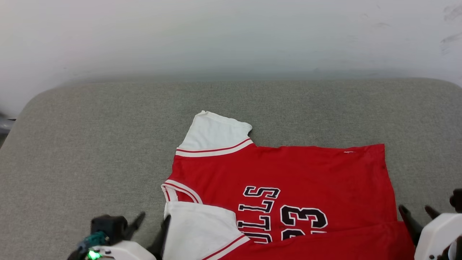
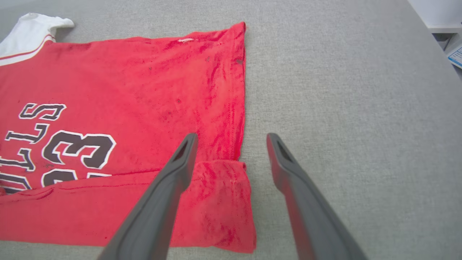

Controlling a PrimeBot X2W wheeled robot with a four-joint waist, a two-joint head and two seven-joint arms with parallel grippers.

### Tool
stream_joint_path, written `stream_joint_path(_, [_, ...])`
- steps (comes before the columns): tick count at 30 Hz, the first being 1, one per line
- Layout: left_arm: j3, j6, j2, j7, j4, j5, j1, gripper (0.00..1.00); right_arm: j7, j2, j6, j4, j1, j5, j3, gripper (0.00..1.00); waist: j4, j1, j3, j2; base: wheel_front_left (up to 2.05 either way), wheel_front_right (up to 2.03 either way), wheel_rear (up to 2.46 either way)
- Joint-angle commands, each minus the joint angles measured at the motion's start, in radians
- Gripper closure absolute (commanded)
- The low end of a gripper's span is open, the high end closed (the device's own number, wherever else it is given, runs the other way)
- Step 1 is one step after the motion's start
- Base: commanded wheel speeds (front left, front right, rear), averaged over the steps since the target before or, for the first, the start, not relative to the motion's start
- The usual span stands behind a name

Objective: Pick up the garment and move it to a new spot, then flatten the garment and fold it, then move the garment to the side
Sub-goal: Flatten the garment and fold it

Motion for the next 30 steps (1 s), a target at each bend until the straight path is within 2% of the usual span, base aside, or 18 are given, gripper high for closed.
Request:
stream_joint_path(1, [0.016, -0.003, -0.006, -0.045, -0.010, 0.016, -0.026, 0.00, -0.038, -0.002, -0.001, -0.015, -0.024, 0.007, 0.013, 0.00, -0.001, 0.0000, -0.002, 0.0000, 0.00, 0.00, 0.00])
stream_joint_path(8, [0.049, -0.028, -0.043, -0.258, -0.034, 0.068, -0.082, 0.00, -0.234, 0.030, -0.001, -0.068, -0.088, 0.035, 0.032, 0.00, -0.004, 0.0000, -0.002, 0.0000, 0.00, 0.00, 0.00])
stream_joint_path(13, [0.055, -0.029, -0.076, -0.349, -0.019, 0.096, -0.097, 0.00, -0.370, 0.030, -0.001, -0.086, -0.090, 0.008, 0.069, 0.00, -0.006, 0.0000, 0.009, 0.0000, 0.00, 0.00, 0.00])
stream_joint_path(14, [0.061, -0.035, -0.093, -0.373, -0.006, 0.114, -0.106, 0.00, -0.439, 0.044, -0.001, -0.079, -0.084, -0.003, 0.082, 0.00, -0.008, 0.0000, 0.018, 0.0000, 0.00, 0.00, 0.00])
stream_joint_path(23, [0.099, -0.084, -0.131, -0.390, 0.043, 0.163, -0.160, 0.00, -0.546, 0.090, -0.001, -0.045, -0.099, -0.031, 0.109, 0.00, -0.040, 0.0000, 0.078, 0.0000, 0.00, 0.00, 0.00])
stream_joint_path(27, [0.119, -0.114, -0.109, -0.389, 0.069, 0.182, -0.226, 0.00, -0.550, 0.105, -0.001, -0.049, -0.133, -0.034, 0.125, 0.00, -0.079, 0.0000, 0.142, 0.0000, 0.00, 0.00, 0.00])
stream_joint_path(30, [0.118, -0.143, -0.070, -0.338, 0.102, 0.187, -0.306, 0.00, -0.551, 0.111, -0.001, -0.065, -0.155, -0.036, 0.147, 0.00, -0.112, 0.0000, 0.197, 0.0000, 0.00, 0.00, 0.00])
